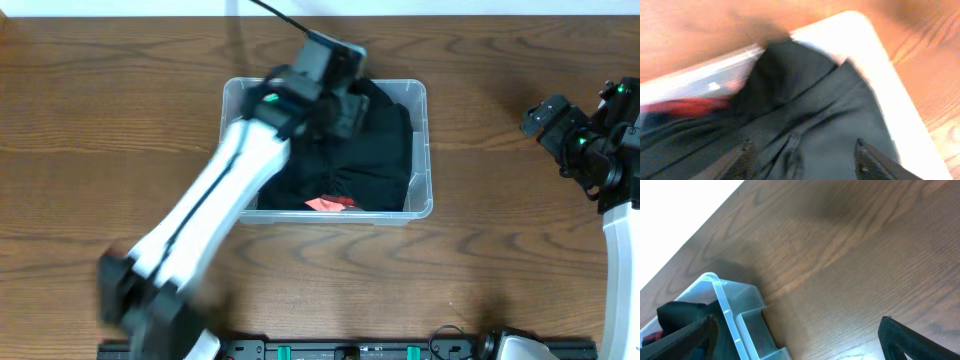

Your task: Pack container

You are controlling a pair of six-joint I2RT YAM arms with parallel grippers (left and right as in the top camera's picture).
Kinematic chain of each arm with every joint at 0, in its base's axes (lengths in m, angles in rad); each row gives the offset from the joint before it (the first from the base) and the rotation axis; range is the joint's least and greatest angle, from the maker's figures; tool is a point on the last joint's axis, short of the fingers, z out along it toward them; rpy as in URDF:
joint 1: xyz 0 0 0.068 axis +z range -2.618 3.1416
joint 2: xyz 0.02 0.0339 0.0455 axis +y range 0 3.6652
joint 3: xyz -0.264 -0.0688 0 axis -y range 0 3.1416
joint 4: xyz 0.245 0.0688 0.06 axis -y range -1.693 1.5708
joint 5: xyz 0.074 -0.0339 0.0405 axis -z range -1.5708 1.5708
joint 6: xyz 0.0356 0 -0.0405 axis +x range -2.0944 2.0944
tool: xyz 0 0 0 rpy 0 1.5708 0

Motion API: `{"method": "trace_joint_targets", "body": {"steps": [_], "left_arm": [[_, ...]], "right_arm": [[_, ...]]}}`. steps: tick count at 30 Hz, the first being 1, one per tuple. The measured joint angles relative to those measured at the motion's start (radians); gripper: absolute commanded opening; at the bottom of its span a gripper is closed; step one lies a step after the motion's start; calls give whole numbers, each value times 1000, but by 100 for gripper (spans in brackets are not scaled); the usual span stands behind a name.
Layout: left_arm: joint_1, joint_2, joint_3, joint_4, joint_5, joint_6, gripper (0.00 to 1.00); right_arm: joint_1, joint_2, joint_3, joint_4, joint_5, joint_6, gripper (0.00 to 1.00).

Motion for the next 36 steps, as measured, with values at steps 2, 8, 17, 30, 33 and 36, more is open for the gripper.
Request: {"method": "trace_joint_targets", "body": {"steps": [2, 8, 17, 30, 33, 36], "left_arm": [[29, -129, 0, -40, -34, 0, 72], [188, -402, 6, -190, -159, -1, 75], [421, -669, -10, -518, -320, -1, 75], [447, -1201, -335, -431, -225, -75, 98], [447, -1228, -397, -423, -211, -107, 98], [447, -1225, -447, -418, -214, -122, 98]], "right_arm": [[0, 0, 0, 0, 0, 0, 99], [0, 0, 0, 0, 0, 0, 99], [0, 0, 0, 0, 0, 0, 99], [0, 1, 0, 0, 0, 1, 99], [0, 1, -1, 0, 0, 2, 99], [0, 1, 0, 0, 0, 2, 99]]}}
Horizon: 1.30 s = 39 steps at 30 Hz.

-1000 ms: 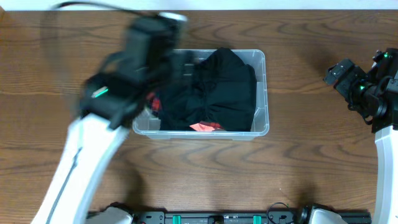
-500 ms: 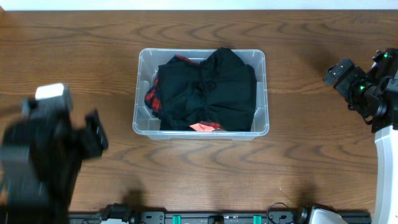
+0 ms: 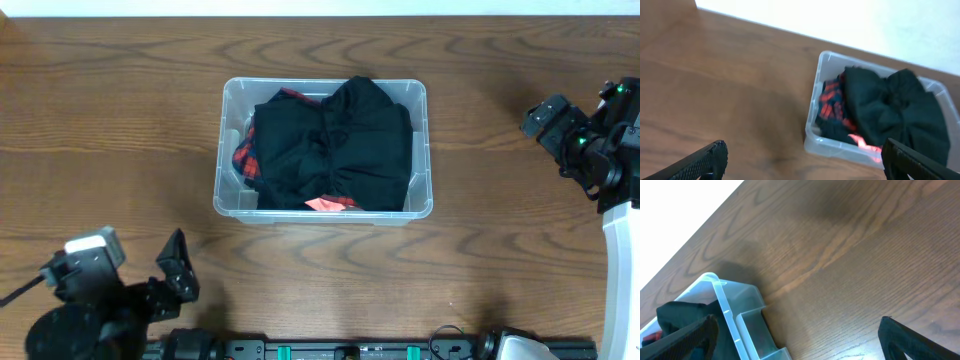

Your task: Pack container

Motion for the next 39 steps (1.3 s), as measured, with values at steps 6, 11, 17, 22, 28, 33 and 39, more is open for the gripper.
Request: {"method": "trace_joint_targets", "body": {"steps": [6, 11, 17, 22, 28, 33, 39], "left_arm": [[0, 1, -158, 126, -17, -12, 98], [0, 13, -408, 439, -23, -15, 98], [0, 11, -637, 680, -4, -23, 98], [0, -54, -786, 783, 0, -27, 98], [0, -206, -896, 792, 0, -32, 98], [0, -313, -963, 793, 0, -34, 98], [0, -422, -1023, 796, 0, -35, 98]], "right_arm": [[0, 0, 0, 0, 0, 0, 99], [0, 0, 0, 0, 0, 0, 99], [0, 0, 0, 0, 0, 0, 99], [0, 0, 0, 0, 0, 0, 99], [0, 0, 0, 0, 0, 0, 99], [0, 0, 0, 0, 0, 0, 99], [0, 0, 0, 0, 0, 0, 99]]}}
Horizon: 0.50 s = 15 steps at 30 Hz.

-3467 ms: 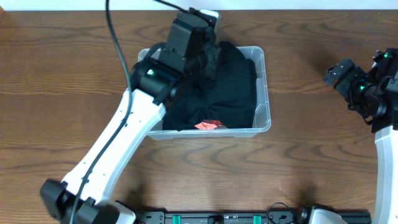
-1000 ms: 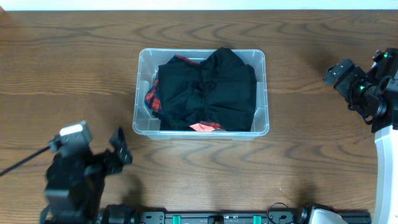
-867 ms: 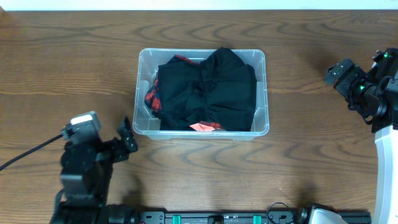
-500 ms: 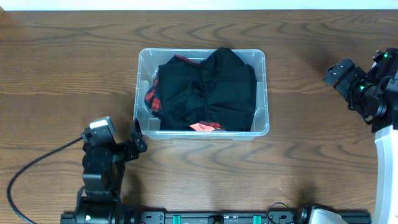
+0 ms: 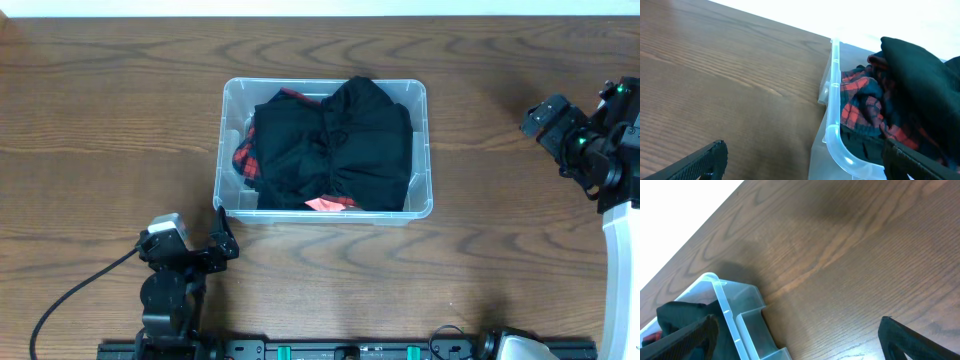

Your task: Pack container

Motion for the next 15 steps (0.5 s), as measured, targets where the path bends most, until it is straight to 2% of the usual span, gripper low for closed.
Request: {"method": "trace_joint_targets", "body": {"steps": [15], "left_arm": [[0, -32, -37, 10, 0, -4, 98]], "right_arm": [[0, 0, 0, 0, 0, 0, 99]]}}
